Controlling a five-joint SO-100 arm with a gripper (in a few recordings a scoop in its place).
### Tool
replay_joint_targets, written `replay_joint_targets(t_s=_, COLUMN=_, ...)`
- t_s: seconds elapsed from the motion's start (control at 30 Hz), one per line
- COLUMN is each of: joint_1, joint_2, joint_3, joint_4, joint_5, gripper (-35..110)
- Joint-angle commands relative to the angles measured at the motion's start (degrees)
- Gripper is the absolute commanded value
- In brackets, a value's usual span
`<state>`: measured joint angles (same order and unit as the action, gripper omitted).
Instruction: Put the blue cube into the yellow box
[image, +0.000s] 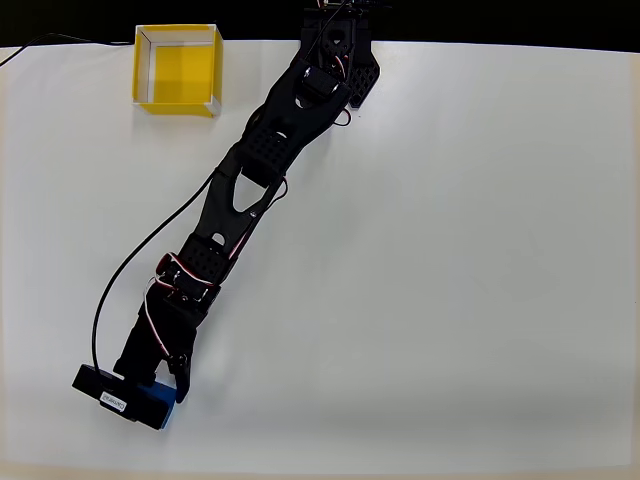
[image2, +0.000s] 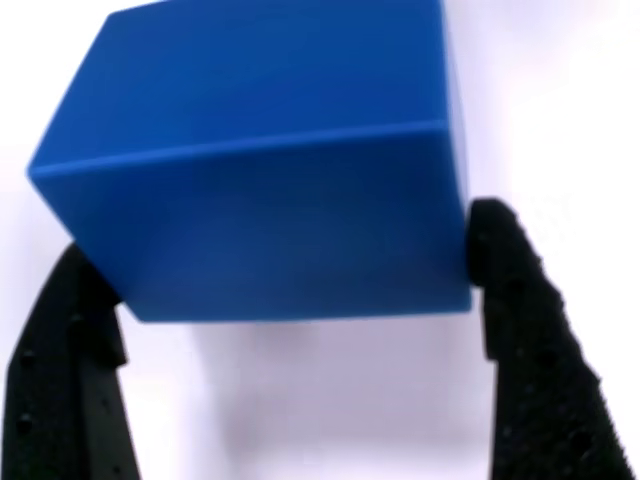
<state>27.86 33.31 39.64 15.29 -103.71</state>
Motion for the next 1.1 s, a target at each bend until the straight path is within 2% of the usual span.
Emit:
replay_joint_targets(t_s=0.0, joint_1=0.09, joint_2=19.07, joint_3=-1.23, joint_4=0.35, joint_5=-1.32, gripper=32)
replay_joint_targets(t_s=0.23, joint_1=0.97, joint_2=31.11, joint_3=6.68, joint_4=1.49, joint_5=-0.88, gripper=31)
replay_joint_targets(t_s=0.63, joint_1=4.31, joint_2=56.07, joint_3=22.41, joint_4=12.13, joint_5=3.60, gripper=31)
replay_joint_targets(t_s=0.83, joint_1=9.76, joint_2=66.18, joint_3=30.76, joint_4=20.13, joint_5=5.71, gripper=31)
replay_joint_targets(t_s=1.07, joint_1=20.74, joint_2=75.67, joint_3=43.77, joint_4=22.32, joint_5=6.50, gripper=30)
